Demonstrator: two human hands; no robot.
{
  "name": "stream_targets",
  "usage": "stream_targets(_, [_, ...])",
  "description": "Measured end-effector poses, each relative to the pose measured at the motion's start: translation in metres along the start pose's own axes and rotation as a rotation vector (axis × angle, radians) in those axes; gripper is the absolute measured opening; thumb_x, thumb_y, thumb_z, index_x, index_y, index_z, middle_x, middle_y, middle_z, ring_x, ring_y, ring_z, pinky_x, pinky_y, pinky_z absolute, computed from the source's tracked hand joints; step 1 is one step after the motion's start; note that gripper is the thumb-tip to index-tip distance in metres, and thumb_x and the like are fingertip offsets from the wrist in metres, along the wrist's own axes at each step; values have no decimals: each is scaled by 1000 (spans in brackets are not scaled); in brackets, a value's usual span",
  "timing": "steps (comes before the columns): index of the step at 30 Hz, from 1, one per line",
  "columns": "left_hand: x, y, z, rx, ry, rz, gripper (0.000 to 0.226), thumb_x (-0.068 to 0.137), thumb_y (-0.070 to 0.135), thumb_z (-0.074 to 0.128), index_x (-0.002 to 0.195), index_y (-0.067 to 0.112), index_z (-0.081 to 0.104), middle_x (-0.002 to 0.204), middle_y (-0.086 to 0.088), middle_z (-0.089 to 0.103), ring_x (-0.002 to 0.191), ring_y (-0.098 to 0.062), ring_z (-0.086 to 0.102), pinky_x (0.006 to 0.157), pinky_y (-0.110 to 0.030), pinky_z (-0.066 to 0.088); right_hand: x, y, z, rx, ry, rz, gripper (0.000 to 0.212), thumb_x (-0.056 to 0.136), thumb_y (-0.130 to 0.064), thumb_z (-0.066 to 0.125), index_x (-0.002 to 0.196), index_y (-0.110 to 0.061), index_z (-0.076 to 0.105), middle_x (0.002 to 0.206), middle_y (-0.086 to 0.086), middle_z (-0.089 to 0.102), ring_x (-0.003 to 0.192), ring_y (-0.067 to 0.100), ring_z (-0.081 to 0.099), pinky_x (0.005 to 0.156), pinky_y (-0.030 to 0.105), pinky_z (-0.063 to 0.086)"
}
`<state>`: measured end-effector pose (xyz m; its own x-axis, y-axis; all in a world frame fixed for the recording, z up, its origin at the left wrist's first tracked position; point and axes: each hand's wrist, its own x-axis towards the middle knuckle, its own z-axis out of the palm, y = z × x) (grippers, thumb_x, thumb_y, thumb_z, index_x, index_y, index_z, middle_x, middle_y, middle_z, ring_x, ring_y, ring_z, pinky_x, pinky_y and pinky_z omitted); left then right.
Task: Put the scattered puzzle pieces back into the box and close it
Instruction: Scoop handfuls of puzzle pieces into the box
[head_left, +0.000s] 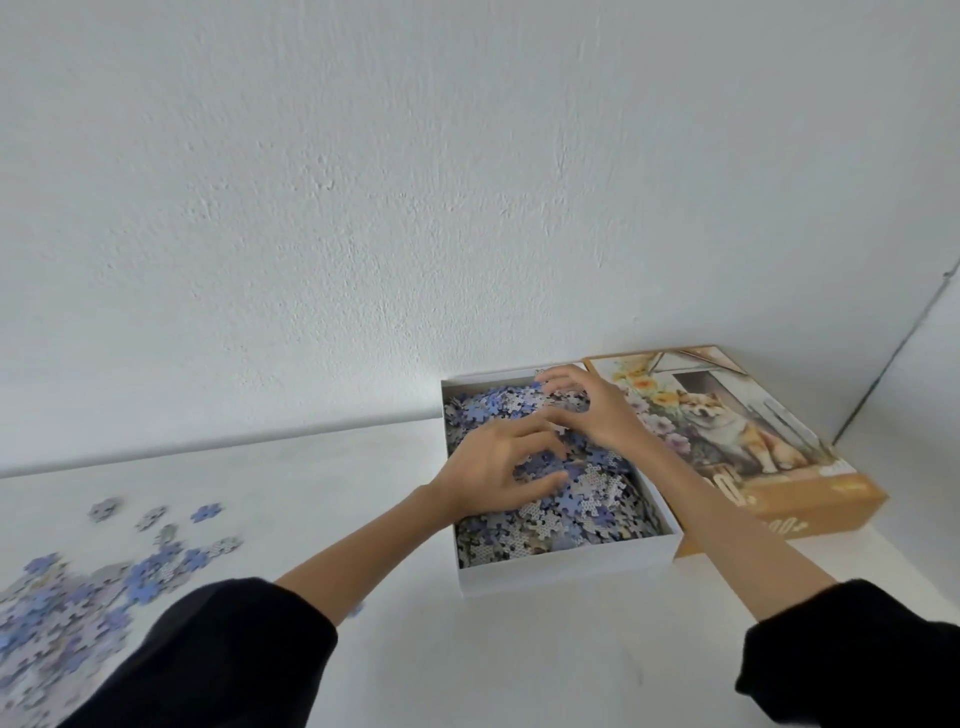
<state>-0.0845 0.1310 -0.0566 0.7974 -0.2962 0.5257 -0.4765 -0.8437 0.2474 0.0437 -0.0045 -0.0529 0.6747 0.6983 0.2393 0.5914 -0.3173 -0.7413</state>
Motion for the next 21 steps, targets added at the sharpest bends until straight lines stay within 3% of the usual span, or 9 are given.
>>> stream_targets(4, [-7,2,-6,-28,22,-18,26,90,40,51,92,19,67,99,8,66,81,-12,65,57,-34,53,-1,-6,6,3,43,-21,47,71,-58,58,110,-32,56,106,-17,61,101,-7,53,94,25,36])
stream_targets(7, [-12,7,-16,-86,55,-17,23,90,33,54,90,15,68,96,5,66,82,-12,64,61,-35,53,-3,-13,10,11,66,-34,31,80,-46,62,109,-35,56,107,-18,61,102,-10,53,91,14,35])
stream_targets(11, [-28,11,-35,-213,86,-55,18,91,24,55,89,10,67,89,1,65,80,-9,61,68,-33,52,-7,-34,17,56,90,-99,28,84,-29,63,112,-23,59,106,-12,62,99,-9,54,83,0,33])
stream_targets(21, [-107,16,-99,-246,80,-124,14,90,18,56,100,13,66,92,3,66,78,-2,61,68,-26,54,-17,-108,80,111,8,-188,26,85,-25,64,110,-29,59,108,-7,65,106,5,56,90,22,40])
